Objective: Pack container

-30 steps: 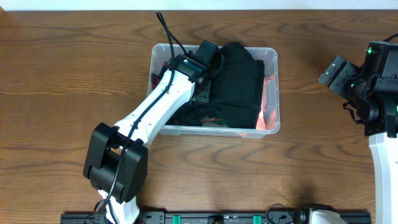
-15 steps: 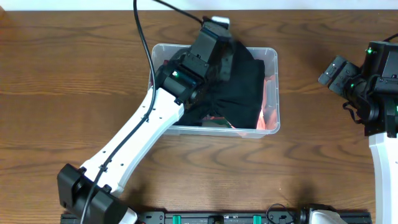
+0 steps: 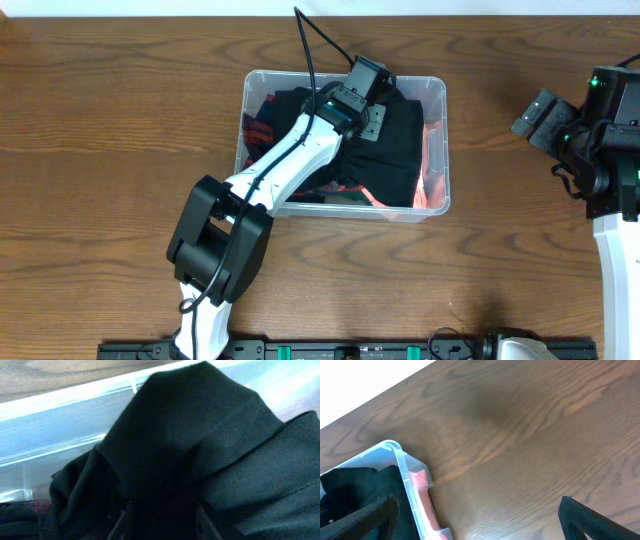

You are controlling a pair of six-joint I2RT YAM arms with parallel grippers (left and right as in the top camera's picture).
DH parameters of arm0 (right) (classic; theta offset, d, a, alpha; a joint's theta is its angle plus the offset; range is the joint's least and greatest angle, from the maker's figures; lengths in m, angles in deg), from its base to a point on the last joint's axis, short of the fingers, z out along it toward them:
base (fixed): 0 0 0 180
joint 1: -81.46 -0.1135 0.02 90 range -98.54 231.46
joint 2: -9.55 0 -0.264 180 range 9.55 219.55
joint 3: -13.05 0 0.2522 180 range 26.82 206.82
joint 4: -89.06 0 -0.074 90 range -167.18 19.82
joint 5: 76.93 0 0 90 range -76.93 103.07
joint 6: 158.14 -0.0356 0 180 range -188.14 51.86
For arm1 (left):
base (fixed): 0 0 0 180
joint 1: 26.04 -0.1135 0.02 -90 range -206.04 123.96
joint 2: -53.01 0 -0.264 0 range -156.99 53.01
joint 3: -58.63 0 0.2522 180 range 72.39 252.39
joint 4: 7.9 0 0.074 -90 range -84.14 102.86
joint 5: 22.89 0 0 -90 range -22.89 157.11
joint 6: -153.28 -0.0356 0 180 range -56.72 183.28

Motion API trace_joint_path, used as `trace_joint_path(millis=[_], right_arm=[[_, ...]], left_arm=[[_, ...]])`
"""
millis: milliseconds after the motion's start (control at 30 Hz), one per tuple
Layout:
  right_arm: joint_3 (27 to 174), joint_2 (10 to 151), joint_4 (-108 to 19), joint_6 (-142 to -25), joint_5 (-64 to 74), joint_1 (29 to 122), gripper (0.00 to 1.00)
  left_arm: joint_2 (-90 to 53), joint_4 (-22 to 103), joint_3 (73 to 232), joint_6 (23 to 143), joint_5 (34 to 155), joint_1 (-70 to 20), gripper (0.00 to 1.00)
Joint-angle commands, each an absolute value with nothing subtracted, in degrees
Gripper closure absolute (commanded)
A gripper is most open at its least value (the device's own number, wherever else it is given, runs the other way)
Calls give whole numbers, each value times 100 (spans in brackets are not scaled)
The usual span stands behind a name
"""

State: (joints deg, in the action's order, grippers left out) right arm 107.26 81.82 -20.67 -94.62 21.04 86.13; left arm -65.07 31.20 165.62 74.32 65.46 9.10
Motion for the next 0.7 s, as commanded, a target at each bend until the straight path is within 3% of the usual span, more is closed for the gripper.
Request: trace_joint_path(millis=[0,233,433,667], right_arm=[[10770,8167,-2056,-9440,2165,8641,1],[10770,8167,-2056,-9440,2163,8641,1],[10768,8167,-2058,-9440,2165,8641,1],[10768,8167,-2056,-9442,2165,8641,1]], left_arm=[[-6723,3457,16446,7297,6817,919,59],[-5698,3723,16501,7271,6773,901,58],[-4026,4270,16501,7273,6749,726,35],[-2332,5640,16499,7181,6021,-2,29]])
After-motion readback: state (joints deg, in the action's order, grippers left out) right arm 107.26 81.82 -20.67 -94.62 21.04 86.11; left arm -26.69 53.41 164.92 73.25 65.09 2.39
